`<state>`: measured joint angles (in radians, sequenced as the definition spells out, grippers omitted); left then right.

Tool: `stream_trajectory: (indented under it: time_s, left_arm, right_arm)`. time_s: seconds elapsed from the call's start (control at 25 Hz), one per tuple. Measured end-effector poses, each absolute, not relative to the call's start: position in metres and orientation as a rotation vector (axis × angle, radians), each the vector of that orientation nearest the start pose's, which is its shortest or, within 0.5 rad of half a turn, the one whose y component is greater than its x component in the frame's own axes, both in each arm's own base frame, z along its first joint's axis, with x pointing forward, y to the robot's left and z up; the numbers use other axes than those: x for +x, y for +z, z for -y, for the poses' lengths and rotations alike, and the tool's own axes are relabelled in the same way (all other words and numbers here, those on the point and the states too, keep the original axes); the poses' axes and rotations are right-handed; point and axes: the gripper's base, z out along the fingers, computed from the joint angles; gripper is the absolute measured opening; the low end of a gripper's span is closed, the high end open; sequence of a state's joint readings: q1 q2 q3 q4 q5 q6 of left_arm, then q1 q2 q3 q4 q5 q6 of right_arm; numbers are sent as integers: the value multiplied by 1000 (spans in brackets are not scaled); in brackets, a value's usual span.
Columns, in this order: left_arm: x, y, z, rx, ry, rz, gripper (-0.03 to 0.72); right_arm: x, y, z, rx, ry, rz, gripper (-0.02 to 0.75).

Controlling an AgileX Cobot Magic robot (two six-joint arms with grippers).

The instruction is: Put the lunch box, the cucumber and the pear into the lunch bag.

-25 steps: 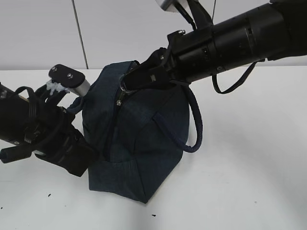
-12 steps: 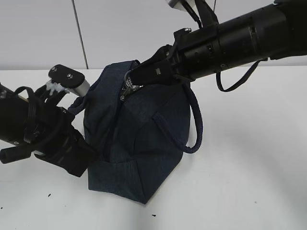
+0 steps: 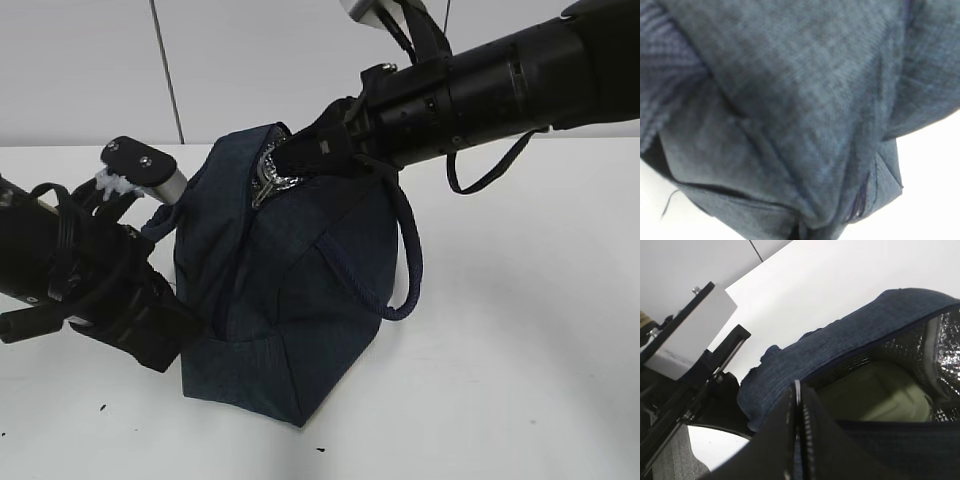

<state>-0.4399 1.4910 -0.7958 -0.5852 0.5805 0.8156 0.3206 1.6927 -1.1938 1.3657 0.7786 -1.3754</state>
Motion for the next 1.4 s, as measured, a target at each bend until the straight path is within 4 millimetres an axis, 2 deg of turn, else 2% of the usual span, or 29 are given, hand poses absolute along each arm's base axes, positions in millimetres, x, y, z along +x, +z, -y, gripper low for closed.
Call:
stream_trajectory:
  time_s: [0.52, 1.08, 1.4]
  left_arm:
    - [235, 205, 141, 1065, -452, -2446, -20]
    - [235, 205, 141, 1059, -456, -2446, -20]
    - [235, 205, 141, 1045, -466, -2462, -20]
  right_arm:
    - [330, 283, -173, -807, 963, -1957, 6]
    - [340, 283, -153, -735, 945, -1969, 6]
    - [358, 280, -142, -703, 940, -1972, 6]
